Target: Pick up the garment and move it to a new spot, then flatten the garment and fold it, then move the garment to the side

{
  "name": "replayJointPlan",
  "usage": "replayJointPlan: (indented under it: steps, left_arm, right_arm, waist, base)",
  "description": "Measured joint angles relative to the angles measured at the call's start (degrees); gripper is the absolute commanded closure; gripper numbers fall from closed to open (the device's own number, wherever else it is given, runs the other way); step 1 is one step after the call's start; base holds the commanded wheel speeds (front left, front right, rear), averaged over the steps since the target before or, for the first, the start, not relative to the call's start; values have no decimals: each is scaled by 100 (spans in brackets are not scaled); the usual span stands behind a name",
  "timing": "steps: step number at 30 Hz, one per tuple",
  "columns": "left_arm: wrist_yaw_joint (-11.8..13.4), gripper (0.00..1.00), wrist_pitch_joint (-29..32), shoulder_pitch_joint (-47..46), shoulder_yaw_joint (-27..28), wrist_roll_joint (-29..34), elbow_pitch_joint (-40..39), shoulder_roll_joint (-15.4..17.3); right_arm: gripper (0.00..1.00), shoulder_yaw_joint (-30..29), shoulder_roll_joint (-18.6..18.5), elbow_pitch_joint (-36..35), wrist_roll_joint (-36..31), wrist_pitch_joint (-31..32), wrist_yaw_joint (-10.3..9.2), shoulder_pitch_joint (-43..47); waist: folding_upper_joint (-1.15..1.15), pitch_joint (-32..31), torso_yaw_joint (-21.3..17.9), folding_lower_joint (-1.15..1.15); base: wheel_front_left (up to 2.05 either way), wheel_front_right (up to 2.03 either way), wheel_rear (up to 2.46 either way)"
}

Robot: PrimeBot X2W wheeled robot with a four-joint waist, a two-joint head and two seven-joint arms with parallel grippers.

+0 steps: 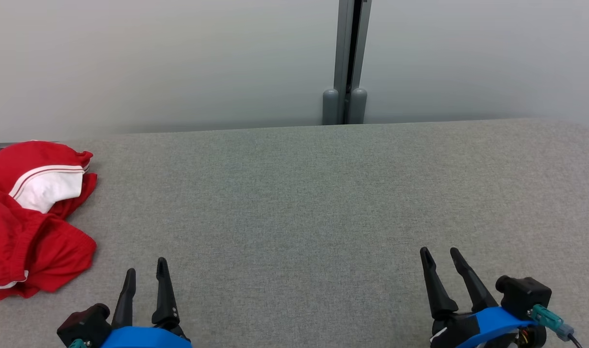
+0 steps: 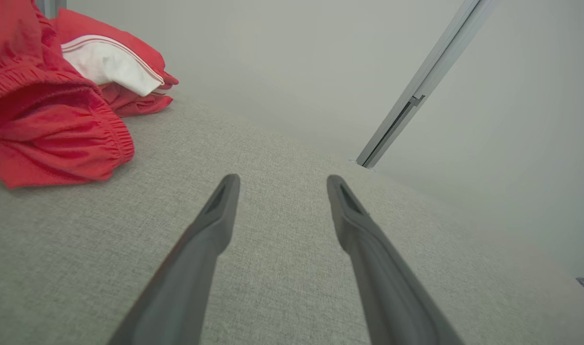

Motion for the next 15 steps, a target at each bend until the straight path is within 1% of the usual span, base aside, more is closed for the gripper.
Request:
replayJointPlan:
  steps: [15]
  left_arm:
    - [14, 0, -175, 76, -4, 598, 24, 10]
  right_arm:
    - [0, -37, -8, 46, -761, -170, 1, -2]
  waist:
    - [0, -37, 11, 0]
  base:
    - [0, 0, 0]
